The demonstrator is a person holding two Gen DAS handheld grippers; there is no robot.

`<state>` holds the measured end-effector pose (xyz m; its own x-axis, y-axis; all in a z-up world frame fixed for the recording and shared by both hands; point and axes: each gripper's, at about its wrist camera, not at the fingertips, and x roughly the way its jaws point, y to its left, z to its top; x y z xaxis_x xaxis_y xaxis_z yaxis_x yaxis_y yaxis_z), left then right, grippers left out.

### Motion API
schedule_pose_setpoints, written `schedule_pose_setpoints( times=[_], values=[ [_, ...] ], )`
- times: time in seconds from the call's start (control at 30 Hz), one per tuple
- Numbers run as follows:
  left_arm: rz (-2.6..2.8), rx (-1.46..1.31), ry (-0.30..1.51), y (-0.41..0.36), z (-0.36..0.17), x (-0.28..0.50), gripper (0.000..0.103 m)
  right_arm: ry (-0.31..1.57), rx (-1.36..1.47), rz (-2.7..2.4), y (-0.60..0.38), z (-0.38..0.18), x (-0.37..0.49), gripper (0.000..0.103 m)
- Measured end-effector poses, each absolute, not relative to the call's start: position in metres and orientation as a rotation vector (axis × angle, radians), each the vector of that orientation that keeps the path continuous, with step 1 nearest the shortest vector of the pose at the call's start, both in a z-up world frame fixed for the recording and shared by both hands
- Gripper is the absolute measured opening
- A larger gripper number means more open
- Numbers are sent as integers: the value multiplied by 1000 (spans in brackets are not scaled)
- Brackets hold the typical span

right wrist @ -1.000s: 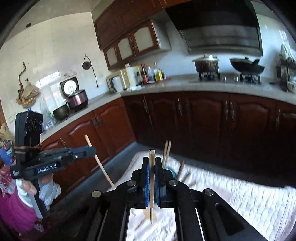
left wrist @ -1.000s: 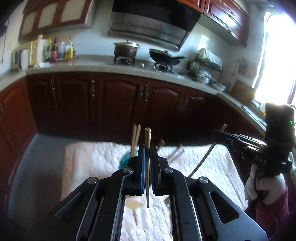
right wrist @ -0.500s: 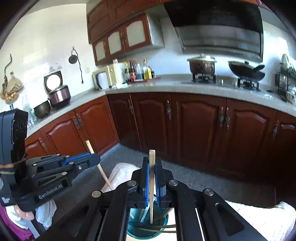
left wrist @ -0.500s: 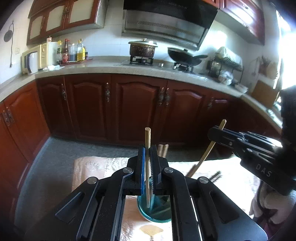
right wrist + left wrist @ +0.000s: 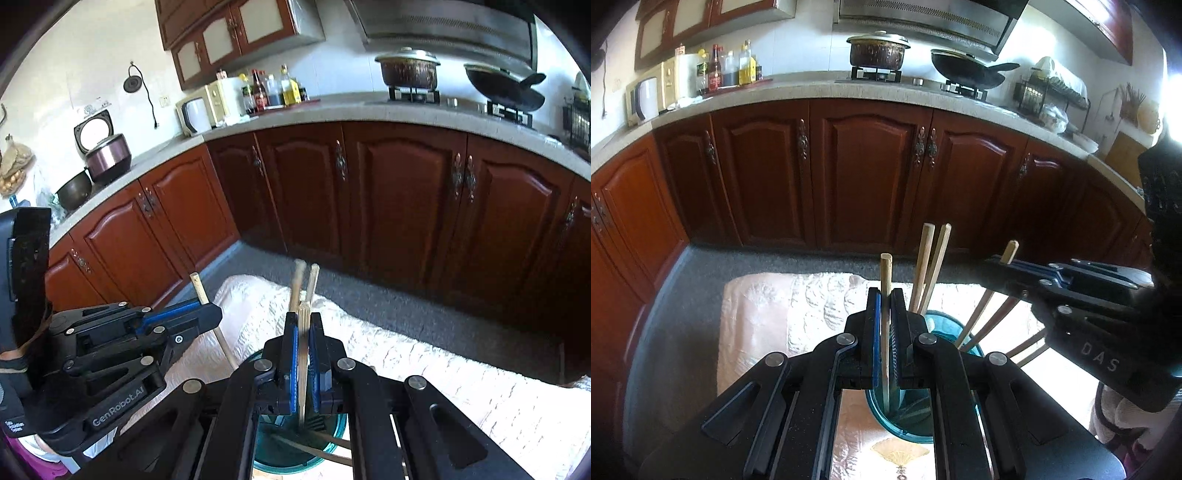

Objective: Organize utensils
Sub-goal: 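Lower the chopstick into the cup and open left tool while right tool releases its chopstick, then withdraw both open tools from the cup toward the gold spoon and fork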

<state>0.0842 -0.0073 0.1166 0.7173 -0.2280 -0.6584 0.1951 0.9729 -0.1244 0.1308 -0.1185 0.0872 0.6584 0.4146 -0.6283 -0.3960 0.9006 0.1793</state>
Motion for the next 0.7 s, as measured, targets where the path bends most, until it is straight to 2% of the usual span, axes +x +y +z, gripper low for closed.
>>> schedule_pose_setpoints(
  times=[0.07, 0.13, 0.2, 0.23, 0.4, 0.53, 0.7],
  values=[
    [-236, -55, 742, -7, 115, 84, 4, 730, 42, 460, -119, 86, 132, 5],
    [-242, -63, 746, -7, 115, 84, 4, 738, 63, 464, -123, 87, 132, 9],
    [-243, -73, 750, -7, 116, 85, 5, 736, 74, 462, -127, 90, 131, 22],
    [-245, -78, 752, -7, 116, 86, 5, 734, 75, 460, -128, 91, 130, 24],
    [-245, -101, 759, -4, 114, 82, 23, 720, 102, 454, -135, 99, 120, 24],
    [-245, -100, 772, -4, 111, 75, 29, 700, 118, 453, -139, 107, 110, 25],
    [-243, -86, 767, -5, 112, 61, 41, 675, 121, 448, -144, 115, 91, 26]
  ],
)
